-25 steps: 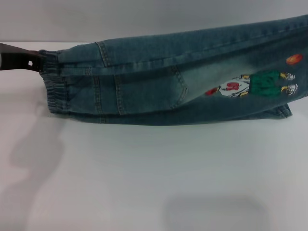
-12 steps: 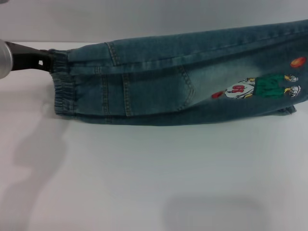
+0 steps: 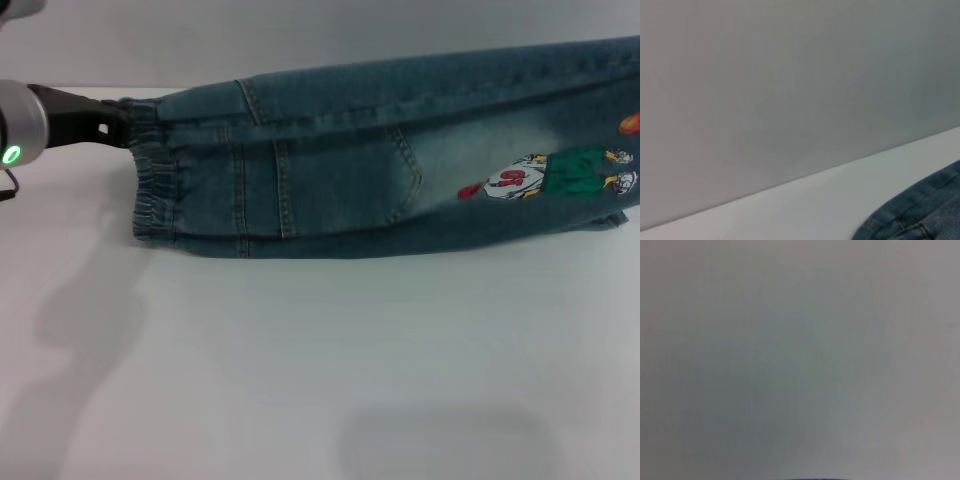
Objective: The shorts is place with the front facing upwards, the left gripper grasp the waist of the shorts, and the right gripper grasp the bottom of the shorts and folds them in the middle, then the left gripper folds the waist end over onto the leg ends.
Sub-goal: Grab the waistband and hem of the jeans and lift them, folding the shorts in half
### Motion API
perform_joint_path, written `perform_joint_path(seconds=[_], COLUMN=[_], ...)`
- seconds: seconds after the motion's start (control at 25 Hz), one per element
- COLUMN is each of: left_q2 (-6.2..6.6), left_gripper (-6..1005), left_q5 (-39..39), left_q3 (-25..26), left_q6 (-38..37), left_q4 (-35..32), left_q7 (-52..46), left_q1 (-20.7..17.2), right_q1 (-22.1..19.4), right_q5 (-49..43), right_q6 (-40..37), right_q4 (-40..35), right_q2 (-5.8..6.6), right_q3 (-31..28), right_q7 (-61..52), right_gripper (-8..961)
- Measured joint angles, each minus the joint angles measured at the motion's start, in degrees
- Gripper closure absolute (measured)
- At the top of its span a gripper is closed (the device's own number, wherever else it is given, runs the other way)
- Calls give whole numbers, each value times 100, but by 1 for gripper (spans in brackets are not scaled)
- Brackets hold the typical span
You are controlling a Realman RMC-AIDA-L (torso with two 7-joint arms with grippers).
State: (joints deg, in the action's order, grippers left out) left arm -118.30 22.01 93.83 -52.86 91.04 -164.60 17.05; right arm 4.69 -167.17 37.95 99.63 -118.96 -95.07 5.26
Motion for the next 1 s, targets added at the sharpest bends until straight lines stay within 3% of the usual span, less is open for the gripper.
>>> perform_joint_path(seconds=[0.16,0.2,0.32,0.56,0.76,1.0], left_q2=[-7,-10,-2,6,8,9], left_gripper=[973,973,904,653,548,423], left_q5=[-10,48,114,141,142,146], left_q3=[-78,-127,-140,-146,-133,-144], left_q6=[230,579,794,954,964,947], left_q4=[-86,-199,-318,-510,-440,-434], left_q7=[-4,-12,-9,13,-13,-16], left_q1=[12,4,7,107,84,61], right_q1=[41,40,26,4,-58,-104], right_q5=[0,-1,-1,0,0,1], right_q6=[-252,-323,-497,-747,-839,-1000], right_q4=[-236,-270,-354,-523,-507,-541], right_q2=[7,6,7,-3,-10,-14], right_q3=[33,41,33,10,22,33], right_q7=[348,381,437,467,468,468], right_gripper=[940,939,936,699,536,255])
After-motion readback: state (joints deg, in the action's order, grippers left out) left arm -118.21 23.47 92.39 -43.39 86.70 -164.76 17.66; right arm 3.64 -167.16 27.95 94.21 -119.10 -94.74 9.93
